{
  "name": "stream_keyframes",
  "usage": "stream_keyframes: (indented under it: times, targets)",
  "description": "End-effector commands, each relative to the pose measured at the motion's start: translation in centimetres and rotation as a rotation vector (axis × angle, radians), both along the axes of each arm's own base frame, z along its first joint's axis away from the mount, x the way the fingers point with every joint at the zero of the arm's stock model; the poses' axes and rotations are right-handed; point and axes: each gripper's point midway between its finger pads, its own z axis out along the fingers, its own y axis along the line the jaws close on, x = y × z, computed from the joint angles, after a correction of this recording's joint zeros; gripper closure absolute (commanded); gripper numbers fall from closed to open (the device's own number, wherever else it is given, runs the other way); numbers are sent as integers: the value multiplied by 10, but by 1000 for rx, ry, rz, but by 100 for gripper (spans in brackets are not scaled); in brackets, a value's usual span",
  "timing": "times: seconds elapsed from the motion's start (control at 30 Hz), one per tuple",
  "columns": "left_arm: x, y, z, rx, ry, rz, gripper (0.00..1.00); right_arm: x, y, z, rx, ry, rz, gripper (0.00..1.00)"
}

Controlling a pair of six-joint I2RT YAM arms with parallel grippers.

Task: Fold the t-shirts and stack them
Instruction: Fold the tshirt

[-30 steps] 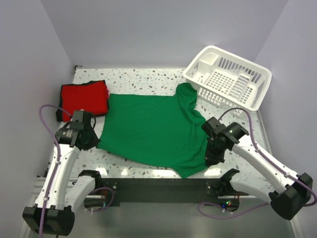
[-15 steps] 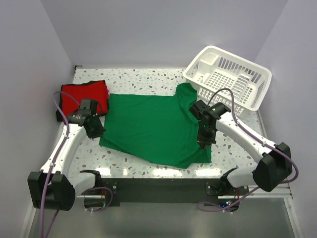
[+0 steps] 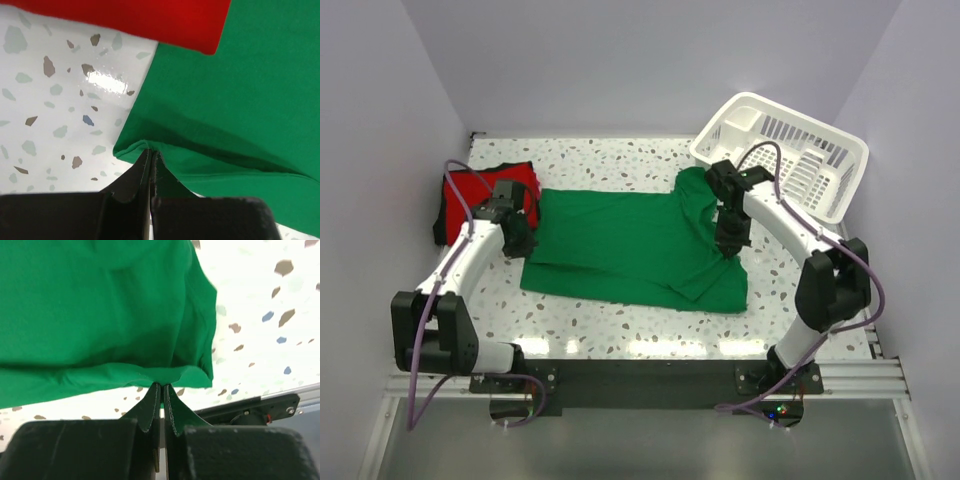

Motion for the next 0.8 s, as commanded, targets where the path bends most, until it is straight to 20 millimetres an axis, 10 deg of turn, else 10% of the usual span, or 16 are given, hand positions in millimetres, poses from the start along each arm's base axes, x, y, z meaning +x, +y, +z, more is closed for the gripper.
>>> stream_keyframes:
  times: [0.0,0.77]
  targets:
    - [28,14,18,55,-89,6,100,26,-2,10,-28,-55,46,100]
    - [64,18,-2,69,-60,-41,93,75,-3,-14,-88,-10,92,100]
